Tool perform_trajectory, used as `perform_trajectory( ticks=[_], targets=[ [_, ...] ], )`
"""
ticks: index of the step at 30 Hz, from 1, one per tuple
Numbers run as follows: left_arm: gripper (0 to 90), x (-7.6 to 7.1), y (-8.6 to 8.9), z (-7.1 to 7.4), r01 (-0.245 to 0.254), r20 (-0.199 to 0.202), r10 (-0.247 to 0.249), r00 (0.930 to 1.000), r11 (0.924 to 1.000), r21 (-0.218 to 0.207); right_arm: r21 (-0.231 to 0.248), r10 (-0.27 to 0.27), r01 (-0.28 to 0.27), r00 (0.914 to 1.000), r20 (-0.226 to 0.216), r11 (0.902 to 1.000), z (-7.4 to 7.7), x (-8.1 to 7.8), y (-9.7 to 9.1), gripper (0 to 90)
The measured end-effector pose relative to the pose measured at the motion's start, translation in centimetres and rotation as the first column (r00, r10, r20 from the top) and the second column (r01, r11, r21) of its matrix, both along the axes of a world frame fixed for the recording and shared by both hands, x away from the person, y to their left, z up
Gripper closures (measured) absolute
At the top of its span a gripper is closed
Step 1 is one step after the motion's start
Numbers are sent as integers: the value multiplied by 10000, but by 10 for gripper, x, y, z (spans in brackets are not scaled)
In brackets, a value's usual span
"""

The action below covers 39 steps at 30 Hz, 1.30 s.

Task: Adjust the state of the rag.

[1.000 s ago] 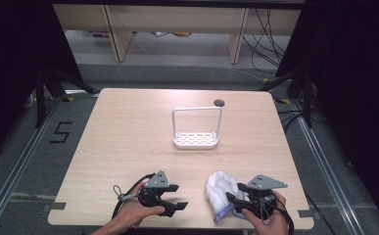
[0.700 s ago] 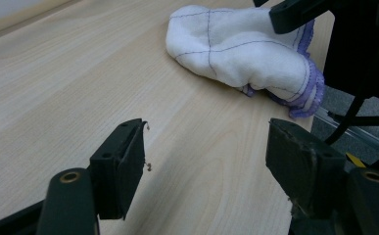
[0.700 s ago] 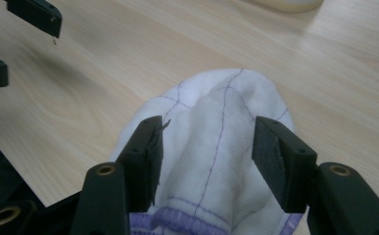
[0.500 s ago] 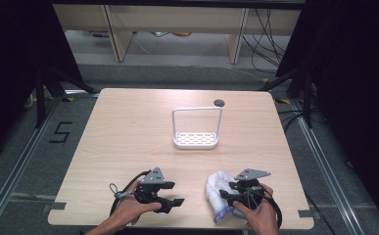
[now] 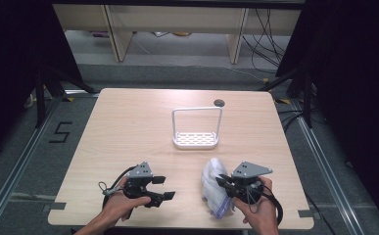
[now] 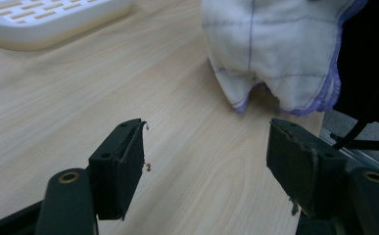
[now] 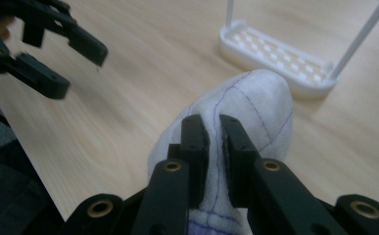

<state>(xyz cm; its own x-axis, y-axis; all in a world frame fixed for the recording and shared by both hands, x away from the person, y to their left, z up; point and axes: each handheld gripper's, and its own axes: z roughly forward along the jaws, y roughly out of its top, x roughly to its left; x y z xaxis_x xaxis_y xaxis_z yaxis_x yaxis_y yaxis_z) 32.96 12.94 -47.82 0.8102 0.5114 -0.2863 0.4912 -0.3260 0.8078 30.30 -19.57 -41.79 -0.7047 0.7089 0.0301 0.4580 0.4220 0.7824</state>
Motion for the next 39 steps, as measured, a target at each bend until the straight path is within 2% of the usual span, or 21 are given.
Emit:
perform_trajectory(
  ticks=[6, 8, 9, 10, 14, 15, 16, 17, 19, 20, 21, 22, 24, 26, 27, 29, 30, 32, 35, 36, 39],
  targets=[
    [293, -1, 19, 6, -432, 59, 434, 9990, 9988, -208, 463, 527, -571, 9944, 918, 9973, 37, 0, 17, 824],
    [290, -1, 26, 7, -544, 70, 547, 9985, 9978, -372, 591, 531, -586, 9945, 904, 9965, 41, 0, 20, 824],
    [290, -1, 32, 10, -703, 35, 705, 9975, 9968, -369, 614, 713, -790, 9905, 1178, 9950, 44, 4, 29, 823],
    [289, -1, 32, 10, -703, 35, 705, 9975, 9968, -369, 736, 756, -836, 9916, 1053, 9938, 43, 6, 35, 823],
    [288, -1, 39, 10, -910, 86, 912, 9958, 9956, -229, 613, 1071, -1119, 9913, 767, 9918, 29, 15, 53, 822],
    [287, 0, 42, 7, -891, 130, 895, 9959, 9957, -249, 500, 1146, -1164, 9927, 381, 9919, 12, 22, 65, 821],
    [287, 0, 42, 7, -891, 130, 895, 9959, 9957, -249, 500, 1146, -1164, 9927, 381, 9919, 12, 22, 65, 821],
    [286, 3, 43, 4, -922, 147, 922, 9956, 9957, -25, -194, 1068, -1069, 9943, -65, 9941, -9, 30, 76, 814],
    [283, 6, 43, -2, -873, -63, 874, 9962, 9961, 149, -657, 951, -975, 9947, -400, 9931, -25, 34, 82, 804],
    [283, 6, 43, -2, -873, -63, 874, 9962, 9961, 149, -657, 951, -975, 9947, -400, 9931, -25, 34, 82, 804],
    [287, 9, 40, -10, -911, -167, 920, 9956, 9947, 480, -1044, 1035, -1107, 9920, -727, 9884, -40, 37, 86, 754],
    [291, 9, 40, -10, -911, -167, 920, 9956, 9947, 480, -1044, 1035, -1107, 9920, -727, 9884, -40, 37, 86, 754],
    [295, 9, 33, -19, -712, -284, 743, 9968, 9927, 975, -1445, 1195, -1374, 9848, -1260, 9799, -55, 38, 91, 635],
    [297, 9, 28, -22, -496, -165, 521, 9985, 9905, 1285, -1389, 1322, -1489, 9836, -1231, 9790, -55, 37, 89, 576],
    [297, 8, 26, -22, -514, -150, 538, 9984, 9898, 1326, -1147, 1310, -1416, 9868, -954, 9833, -53, 37, 87, 541],
    [296, 9, 24, -23, -448, -185, 477, 9987, 9901, 1329, -646, 931, -1009, 9890, -1150, 9928, -41, 34, 76, 487],
    [297, 9, 23, -23, -484, -151, 508, 9986, 9905, 1288, -450, 828, -870, 9927, -880, 9952, -35, 34, 70, 475],
    [296, 10, 24, -23, -459, -146, 484, 9987, 9894, 1378, -409, 796, -828, 9940, -746, 9957, -30, 35, 62, 475],
    [300, 18, 24, -23, -731, -481, 781, 9958, 9925, 980, -640, -250, 205, 9972, -701, 9977, -28, 37, 34, 475],
    [303, 20, 23, -24, -824, -529, 877, 9947, 9921, 941, -855, -476, 396, 9945, -932, 9955, -31, 39, 29, 474],
    [312, 24, 20, -25, -1010, -698, 1074, 9918, 9909, 894, -802, -701, 603, 9895, -1260, 9950, -39, 43, 21, 479]
  ],
)
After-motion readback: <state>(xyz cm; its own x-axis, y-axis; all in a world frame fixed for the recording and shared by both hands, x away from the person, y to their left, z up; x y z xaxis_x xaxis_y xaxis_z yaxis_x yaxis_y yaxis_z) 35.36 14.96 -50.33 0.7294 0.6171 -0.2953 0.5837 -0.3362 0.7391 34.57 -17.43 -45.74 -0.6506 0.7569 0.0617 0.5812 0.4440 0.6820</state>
